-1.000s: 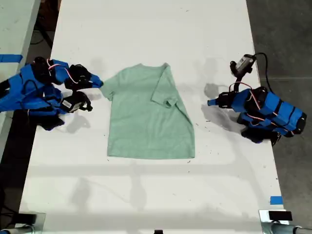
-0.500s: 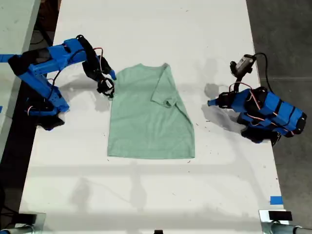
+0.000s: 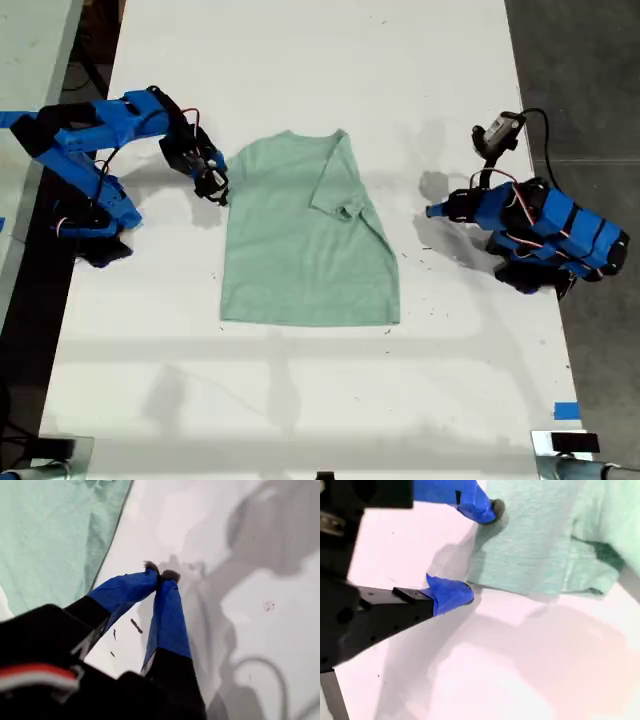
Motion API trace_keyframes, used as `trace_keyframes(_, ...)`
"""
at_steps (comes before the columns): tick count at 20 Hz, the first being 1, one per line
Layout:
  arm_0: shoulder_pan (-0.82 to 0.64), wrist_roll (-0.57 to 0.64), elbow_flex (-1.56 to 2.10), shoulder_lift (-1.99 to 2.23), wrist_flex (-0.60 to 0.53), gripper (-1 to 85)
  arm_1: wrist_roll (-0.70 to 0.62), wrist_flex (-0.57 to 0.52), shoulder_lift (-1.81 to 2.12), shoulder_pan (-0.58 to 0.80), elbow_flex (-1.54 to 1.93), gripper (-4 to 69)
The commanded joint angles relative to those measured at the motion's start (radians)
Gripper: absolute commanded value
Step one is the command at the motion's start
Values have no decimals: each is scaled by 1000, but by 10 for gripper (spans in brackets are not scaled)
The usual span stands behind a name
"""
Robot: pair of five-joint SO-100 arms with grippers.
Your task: Fold t shirt
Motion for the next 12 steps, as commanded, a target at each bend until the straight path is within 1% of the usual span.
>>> trace_keyframes(1,20,-9,-3,-49,-40,182,3,-2,17,0,55,22)
trace_keyframes(4,35,-12,-31,-176,-64,71,3,-2,17,0,55,22)
trace_keyframes(5,32,-15,-37,-207,-67,23,3,-2,17,0,55,22)
trace_keyframes(6,25,-15,-44,-224,-67,-2,3,-2,17,0,55,22)
trace_keyframes(8,32,-15,-67,-210,-46,-2,2,-2,17,0,55,22)
trace_keyframes(9,44,-26,-95,-192,-11,-2,2,-2,17,0,55,22)
trace_keyframes(12,124,-78,-256,-126,150,-2,2,-2,17,2,55,22)
